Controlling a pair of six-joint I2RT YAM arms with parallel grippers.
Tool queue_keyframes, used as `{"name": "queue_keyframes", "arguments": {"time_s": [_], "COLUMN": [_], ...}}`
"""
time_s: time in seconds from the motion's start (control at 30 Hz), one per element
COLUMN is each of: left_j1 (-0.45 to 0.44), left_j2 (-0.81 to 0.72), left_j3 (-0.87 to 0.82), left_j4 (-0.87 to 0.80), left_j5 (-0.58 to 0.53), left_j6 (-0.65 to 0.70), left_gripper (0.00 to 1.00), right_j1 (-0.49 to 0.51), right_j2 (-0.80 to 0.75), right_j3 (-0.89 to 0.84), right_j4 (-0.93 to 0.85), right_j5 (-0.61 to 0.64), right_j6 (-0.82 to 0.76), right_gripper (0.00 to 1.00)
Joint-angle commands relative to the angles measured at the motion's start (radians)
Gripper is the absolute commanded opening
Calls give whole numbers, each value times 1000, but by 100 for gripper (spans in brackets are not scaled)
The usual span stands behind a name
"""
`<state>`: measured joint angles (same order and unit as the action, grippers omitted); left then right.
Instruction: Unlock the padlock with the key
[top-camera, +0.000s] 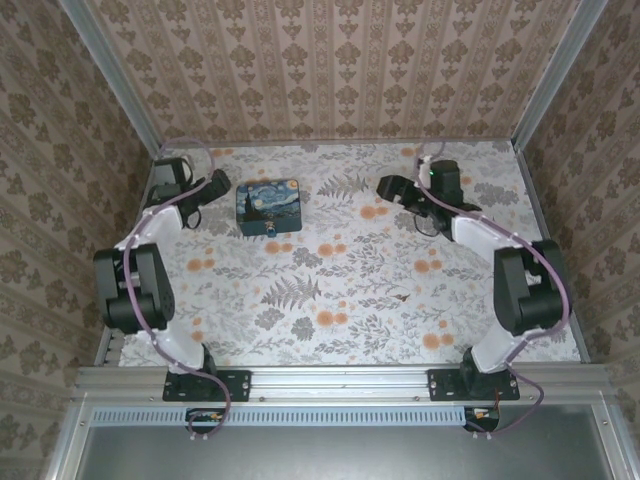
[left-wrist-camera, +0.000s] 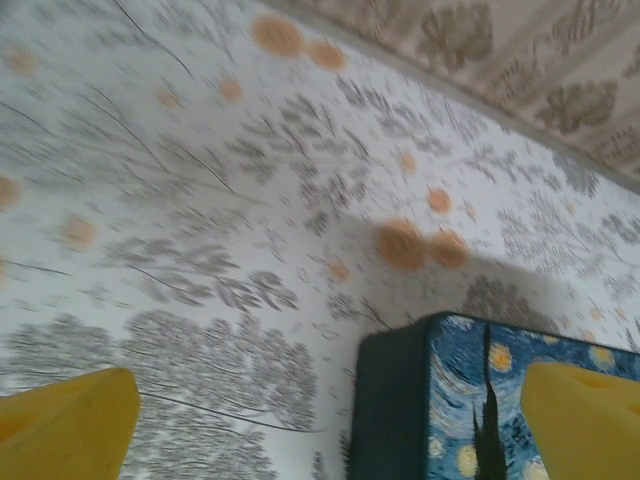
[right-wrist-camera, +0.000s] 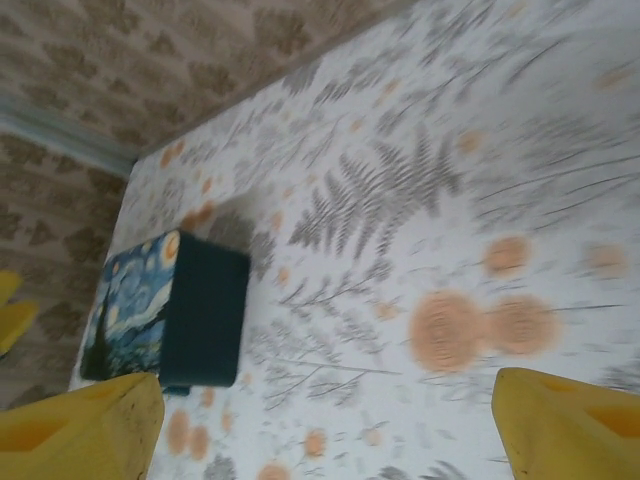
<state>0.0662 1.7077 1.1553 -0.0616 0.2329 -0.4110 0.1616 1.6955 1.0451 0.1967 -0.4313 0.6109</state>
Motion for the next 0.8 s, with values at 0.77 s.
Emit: {"name": "queue_keyframes", "arguments": {"time_s": [0.77], "left_j1": [-295], "left_j2": [233], "left_j3": [130], "left_j4": [-8], "left_j5": [287], "left_j6": [-82], "left_gripper": [100], "right_j1": [175], "right_j2": [262], "right_j3": [187], "right_j4": [-23], "right_j5": [-73], "right_j6": [175], "right_gripper": [75]}}
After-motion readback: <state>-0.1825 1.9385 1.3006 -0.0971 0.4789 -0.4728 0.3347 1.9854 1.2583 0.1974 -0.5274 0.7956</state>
